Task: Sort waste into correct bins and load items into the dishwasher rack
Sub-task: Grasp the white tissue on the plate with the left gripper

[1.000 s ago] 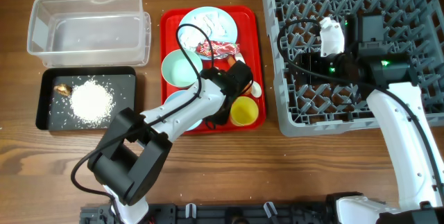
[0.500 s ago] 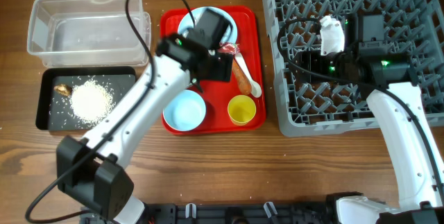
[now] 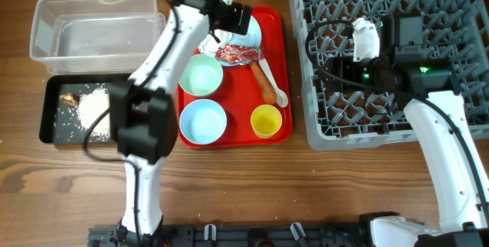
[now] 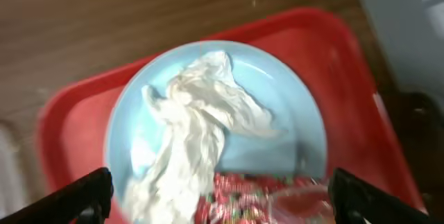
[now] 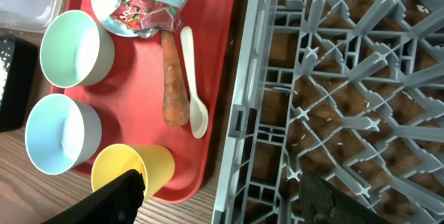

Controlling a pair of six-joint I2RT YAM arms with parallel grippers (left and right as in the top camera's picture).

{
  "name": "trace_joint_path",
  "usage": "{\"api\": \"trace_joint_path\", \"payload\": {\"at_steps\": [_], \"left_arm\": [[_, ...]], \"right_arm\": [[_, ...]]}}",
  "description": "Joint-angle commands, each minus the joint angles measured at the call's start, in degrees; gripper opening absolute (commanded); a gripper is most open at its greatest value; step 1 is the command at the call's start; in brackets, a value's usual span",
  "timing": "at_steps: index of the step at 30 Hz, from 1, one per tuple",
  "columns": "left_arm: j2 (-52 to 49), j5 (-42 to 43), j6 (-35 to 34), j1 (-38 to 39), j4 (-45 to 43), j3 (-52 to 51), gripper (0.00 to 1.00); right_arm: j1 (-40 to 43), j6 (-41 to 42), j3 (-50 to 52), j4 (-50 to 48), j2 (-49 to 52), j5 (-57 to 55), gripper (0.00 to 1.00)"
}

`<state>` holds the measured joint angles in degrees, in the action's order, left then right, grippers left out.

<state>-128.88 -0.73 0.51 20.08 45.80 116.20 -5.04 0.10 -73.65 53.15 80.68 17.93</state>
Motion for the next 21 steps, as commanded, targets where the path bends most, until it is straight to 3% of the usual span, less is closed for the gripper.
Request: {"api": "trace_joint_path", "payload": {"at_steps": [1, 10, 11, 16, 17, 21], "left_arm": [[-4.76, -0.39, -4.46, -0.33, -2.84, 0.02, 0.96], [-12.9, -0.42, -8.46, -0.33, -4.26, 0.0, 0.83], [-13.46, -0.39, -8.57, -0.33, -4.28, 0.0, 0.78], [-14.05, -0.37, -8.74, -0.33, -3.65, 0.0, 0.11], [-14.05, -0.37, -9.16, -0.33, -3.74, 0.0, 0.04], [-12.94, -0.37, -12.96, -0.33, -4.68, 0.5, 0.04]], "right_arm": [[0.09, 0.02, -0.9, 0.31, 0.11, -0.17, 0.75], [0.09, -0.07, -0.9, 0.28, 0.11, -0.61, 0.75], [0.09, -0.11, -0.87, 0.26, 0.11, -0.63, 0.75], [0.09, -0.11, -0.87, 0.22, 0.11, -0.66, 0.75], [0.09, -0.04, -0.87, 0.26, 0.11, -1.07, 0.75], [0.09, -0.09, -0.87, 0.31, 0.11, -1.27, 0.75]]}}
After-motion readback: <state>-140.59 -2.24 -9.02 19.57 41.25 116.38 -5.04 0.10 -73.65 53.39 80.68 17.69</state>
